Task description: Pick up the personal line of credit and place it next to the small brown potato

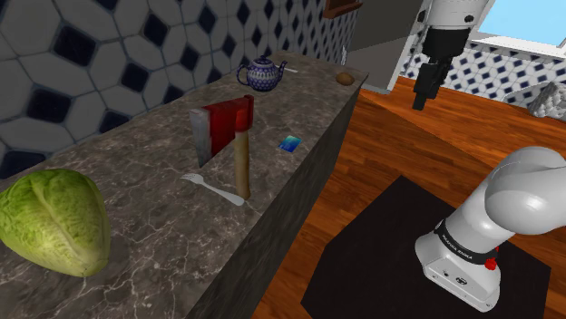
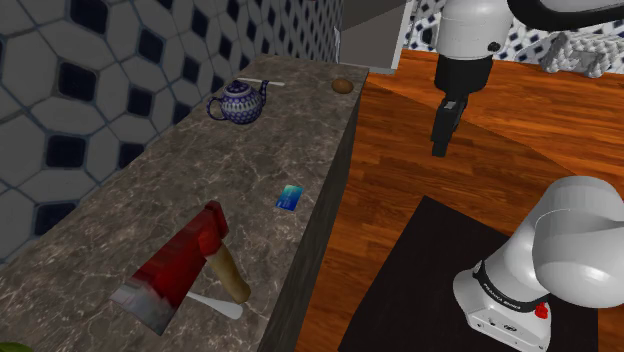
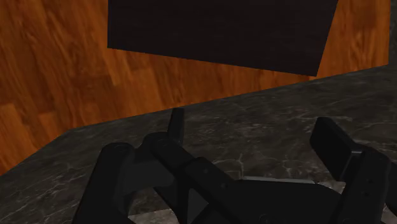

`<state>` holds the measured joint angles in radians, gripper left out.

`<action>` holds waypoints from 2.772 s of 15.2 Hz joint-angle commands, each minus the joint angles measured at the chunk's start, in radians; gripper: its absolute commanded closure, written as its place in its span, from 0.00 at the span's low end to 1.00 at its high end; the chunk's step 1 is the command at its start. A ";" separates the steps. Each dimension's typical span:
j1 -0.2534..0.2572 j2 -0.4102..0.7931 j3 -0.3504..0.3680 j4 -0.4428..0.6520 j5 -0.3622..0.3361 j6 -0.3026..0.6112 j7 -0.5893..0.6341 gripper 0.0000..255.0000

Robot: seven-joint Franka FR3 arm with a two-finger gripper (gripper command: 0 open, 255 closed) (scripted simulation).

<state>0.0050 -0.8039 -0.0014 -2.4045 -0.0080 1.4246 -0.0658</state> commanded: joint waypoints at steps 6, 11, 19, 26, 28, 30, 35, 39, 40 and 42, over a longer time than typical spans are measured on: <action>-0.032 0.049 0.134 -0.057 0.097 0.152 0.272 0.00; -0.072 0.158 0.266 -0.063 0.158 0.317 0.538 0.00; -0.179 0.429 0.461 0.027 0.133 0.563 0.980 0.00; -0.279 0.726 0.577 0.189 -0.063 0.696 1.421 0.00; -0.290 0.815 0.585 0.248 -0.141 0.711 1.552 0.00; -0.288 0.901 0.578 0.311 -0.218 0.715 1.676 0.00; -0.277 0.968 0.558 0.330 -0.276 0.749 1.753 0.00; -0.275 1.004 0.548 0.307 -0.309 0.800 1.775 0.00; -0.275 1.004 0.548 0.307 -0.309 0.800 1.775 0.00; -0.275 1.004 0.548 0.307 -0.309 0.800 1.775 0.00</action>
<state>-0.2702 0.1970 0.5468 -2.0977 -0.3147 2.2221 1.7075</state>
